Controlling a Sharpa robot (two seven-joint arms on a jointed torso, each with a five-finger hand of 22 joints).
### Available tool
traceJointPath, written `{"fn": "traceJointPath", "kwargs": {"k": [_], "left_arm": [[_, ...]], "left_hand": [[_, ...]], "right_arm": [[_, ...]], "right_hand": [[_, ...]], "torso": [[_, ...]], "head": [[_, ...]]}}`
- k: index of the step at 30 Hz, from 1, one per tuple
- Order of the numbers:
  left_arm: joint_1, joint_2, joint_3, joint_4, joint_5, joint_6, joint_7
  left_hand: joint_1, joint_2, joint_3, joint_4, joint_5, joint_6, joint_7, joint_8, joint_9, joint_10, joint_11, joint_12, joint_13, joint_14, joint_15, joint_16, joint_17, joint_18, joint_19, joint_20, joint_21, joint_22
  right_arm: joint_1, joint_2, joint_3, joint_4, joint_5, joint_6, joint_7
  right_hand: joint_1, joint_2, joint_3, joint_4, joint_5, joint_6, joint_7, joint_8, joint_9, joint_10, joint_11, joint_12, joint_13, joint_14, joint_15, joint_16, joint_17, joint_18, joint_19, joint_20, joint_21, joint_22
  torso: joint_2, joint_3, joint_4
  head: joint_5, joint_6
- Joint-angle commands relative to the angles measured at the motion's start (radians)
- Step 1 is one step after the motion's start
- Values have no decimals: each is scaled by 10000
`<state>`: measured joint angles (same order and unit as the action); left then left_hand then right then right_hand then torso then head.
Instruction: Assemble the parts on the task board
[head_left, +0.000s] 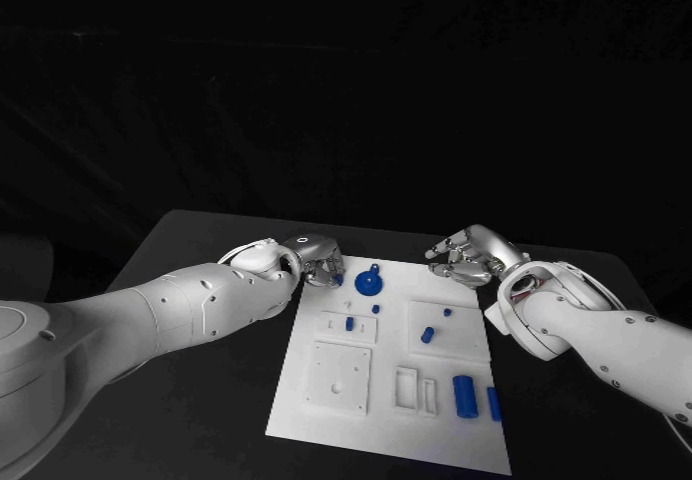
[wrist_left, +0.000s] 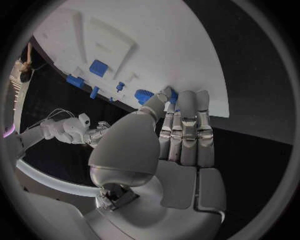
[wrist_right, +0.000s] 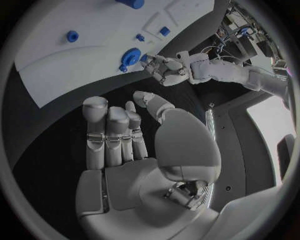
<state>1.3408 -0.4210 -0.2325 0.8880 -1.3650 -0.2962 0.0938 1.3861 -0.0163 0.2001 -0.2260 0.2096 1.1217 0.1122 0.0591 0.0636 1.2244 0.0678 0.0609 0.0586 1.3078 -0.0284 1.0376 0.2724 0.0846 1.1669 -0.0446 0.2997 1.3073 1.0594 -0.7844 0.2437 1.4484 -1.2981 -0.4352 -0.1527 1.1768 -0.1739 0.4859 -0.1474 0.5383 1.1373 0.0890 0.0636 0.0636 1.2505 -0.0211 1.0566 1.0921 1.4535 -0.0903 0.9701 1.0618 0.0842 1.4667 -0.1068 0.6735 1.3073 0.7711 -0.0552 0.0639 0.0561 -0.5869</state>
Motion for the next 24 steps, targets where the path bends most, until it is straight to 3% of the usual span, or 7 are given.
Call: {"fn": "traceJointPath", "kwargs": {"k": [1,5,19,24], "left_arm": [[-37,-106,-10,176,243,-70,65],[16,-288,32,426,368,-193,52],[70,-796,487,1133,599,-562,28],[99,-907,599,1288,647,-602,-4]], "left_hand": [[-81,-33,77,9,57,-14,7,33,-5,-47,18,-28,-9,46,26,-33,15,71,97,1,25,219],[-91,-93,105,58,56,-44,11,30,-7,-67,24,-31,-10,69,26,-41,26,67,128,0,0,214],[-55,-296,250,290,52,-75,23,35,-4,-78,29,-28,-9,109,28,-49,73,66,248,2,-153,213],[-27,-338,280,335,49,-78,26,34,-5,-73,30,-28,-9,120,25,-55,78,67,271,0,-177,216]], "right_arm": [[-3,24,4,-4,35,-35,96],[-3,66,3,-26,67,-41,105],[-2,279,1,-185,724,-30,128],[-1,388,0,-229,1001,-1,127]], "right_hand": [[-82,4,-64,4,18,-83,-9,-22,-13,-41,-4,-8,-7,-39,36,-60,-7,72,315,19,-16,779],[-82,4,-64,4,18,-83,-9,-22,-13,-41,-4,-8,-7,-39,36,-60,-7,72,315,19,-16,779],[-116,4,-118,32,19,-107,0,-19,-11,-45,6,0,-1,-37,41,-57,-7,68,309,23,-39,777],[-107,19,-181,43,29,-117,3,-19,-11,-58,10,2,4,-41,46,-57,-7,69,306,27,-35,780]], "torso": [[-1,-4,10],[-4,-6,-1],[4,-2,-6],[0,-15,0]], "head": [[4,12],[24,26],[54,62],[78,77]]}}
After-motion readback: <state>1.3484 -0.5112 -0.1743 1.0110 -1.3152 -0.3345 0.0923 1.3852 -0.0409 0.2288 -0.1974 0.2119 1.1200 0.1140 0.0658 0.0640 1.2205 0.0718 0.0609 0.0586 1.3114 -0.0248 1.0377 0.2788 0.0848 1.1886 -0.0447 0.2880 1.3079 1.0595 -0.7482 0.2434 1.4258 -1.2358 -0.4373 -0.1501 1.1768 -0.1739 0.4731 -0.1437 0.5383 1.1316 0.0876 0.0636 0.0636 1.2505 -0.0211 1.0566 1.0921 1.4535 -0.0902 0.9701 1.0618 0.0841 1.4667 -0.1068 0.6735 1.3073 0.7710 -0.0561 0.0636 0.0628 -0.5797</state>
